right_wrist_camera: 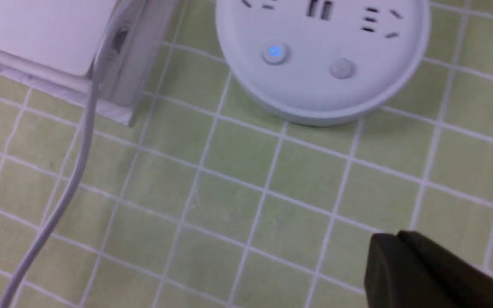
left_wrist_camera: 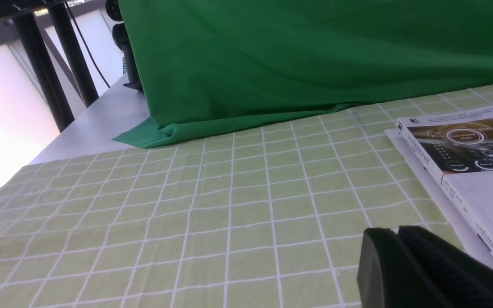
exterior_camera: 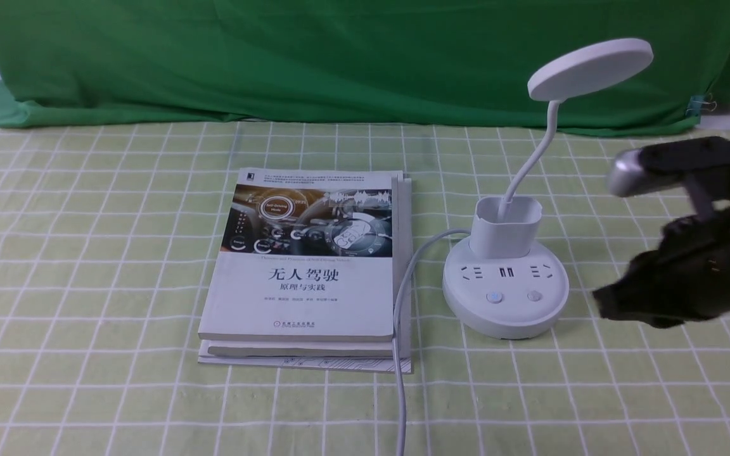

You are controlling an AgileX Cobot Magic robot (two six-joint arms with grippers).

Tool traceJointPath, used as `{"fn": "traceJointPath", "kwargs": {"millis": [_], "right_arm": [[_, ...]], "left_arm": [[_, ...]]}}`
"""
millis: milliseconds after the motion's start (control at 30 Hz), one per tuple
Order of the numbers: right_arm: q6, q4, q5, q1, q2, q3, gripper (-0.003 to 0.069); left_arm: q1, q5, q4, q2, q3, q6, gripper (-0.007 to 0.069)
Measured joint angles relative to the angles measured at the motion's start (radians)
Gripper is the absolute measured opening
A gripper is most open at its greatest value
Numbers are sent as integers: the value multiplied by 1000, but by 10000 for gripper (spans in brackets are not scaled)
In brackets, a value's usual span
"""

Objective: Turn on the table lamp on the green coffee tablecloth with your hand.
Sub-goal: 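Press the button on the base of the white desk lamp with the right gripper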

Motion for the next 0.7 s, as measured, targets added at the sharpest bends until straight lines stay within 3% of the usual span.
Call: {"fn": "traceJointPath", "kwargs": {"millis": [300,700], "right_arm": [[-19,-33,8,20,346,-219,33],[-33,-43,45,20,498,-359,33]], "left_arm": [[0,0,0,0,0,0,19],[0,0,0,0,0,0,19]]}}
